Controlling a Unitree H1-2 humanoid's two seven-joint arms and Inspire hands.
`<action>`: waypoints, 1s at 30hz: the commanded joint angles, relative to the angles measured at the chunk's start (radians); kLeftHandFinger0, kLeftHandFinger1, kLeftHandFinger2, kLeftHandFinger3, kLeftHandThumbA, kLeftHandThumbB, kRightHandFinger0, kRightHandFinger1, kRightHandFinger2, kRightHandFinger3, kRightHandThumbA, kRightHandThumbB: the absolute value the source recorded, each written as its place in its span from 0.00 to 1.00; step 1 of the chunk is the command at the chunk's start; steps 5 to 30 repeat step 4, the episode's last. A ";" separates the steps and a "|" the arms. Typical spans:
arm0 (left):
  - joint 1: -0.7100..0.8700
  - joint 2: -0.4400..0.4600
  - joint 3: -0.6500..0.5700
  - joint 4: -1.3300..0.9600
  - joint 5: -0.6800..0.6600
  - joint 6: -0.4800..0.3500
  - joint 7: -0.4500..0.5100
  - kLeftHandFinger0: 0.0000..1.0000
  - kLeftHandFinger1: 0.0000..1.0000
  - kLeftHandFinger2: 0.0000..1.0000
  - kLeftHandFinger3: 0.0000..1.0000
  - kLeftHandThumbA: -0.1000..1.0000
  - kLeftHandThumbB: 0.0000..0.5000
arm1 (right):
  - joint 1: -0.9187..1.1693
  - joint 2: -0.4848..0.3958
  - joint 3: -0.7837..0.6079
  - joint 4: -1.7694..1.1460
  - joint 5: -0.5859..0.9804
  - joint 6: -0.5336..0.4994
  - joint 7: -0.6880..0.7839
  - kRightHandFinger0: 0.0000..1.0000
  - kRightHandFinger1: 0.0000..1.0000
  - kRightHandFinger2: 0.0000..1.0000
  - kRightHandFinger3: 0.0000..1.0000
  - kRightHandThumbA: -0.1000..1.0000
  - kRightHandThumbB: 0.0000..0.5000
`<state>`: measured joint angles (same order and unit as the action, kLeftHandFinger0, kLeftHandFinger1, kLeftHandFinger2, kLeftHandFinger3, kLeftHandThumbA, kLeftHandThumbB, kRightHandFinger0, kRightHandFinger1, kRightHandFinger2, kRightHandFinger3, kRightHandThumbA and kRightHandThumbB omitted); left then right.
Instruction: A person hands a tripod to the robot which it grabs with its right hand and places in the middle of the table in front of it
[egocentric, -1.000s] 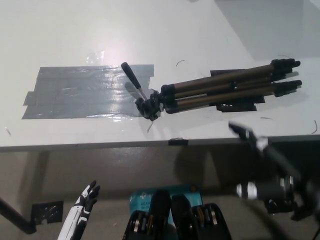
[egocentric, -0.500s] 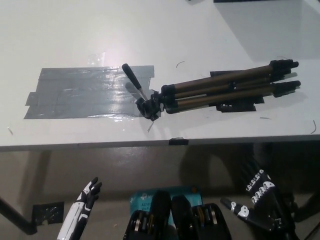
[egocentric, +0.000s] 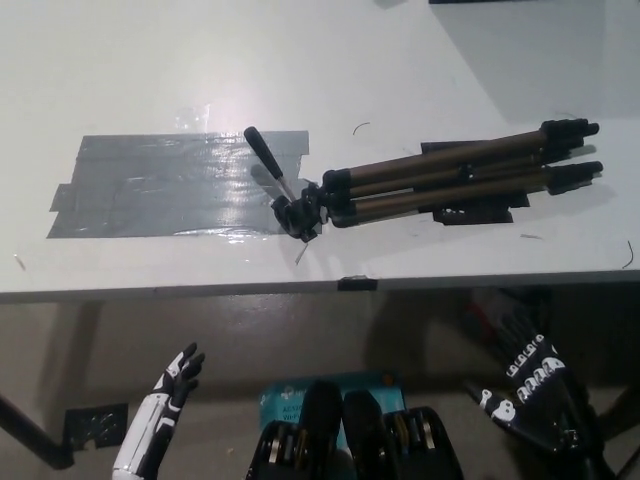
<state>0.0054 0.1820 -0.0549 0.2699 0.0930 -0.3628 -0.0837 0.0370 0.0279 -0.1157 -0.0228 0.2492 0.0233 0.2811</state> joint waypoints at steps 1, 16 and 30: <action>-0.016 0.016 0.009 -0.034 -0.011 -0.029 -0.007 1.00 1.00 1.00 1.00 1.00 0.58 | -0.027 -0.010 0.017 -0.023 0.023 -0.015 0.002 1.00 1.00 1.00 1.00 0.82 0.22; -0.016 0.013 0.010 -0.034 -0.007 -0.021 -0.002 1.00 1.00 1.00 1.00 1.00 0.57 | -0.028 -0.019 0.026 -0.031 0.011 -0.014 -0.001 1.00 1.00 1.00 1.00 0.79 0.24; -0.016 0.013 0.010 -0.034 -0.007 -0.021 -0.002 1.00 1.00 1.00 1.00 1.00 0.57 | -0.028 -0.019 0.026 -0.031 0.011 -0.014 -0.001 1.00 1.00 1.00 1.00 0.79 0.24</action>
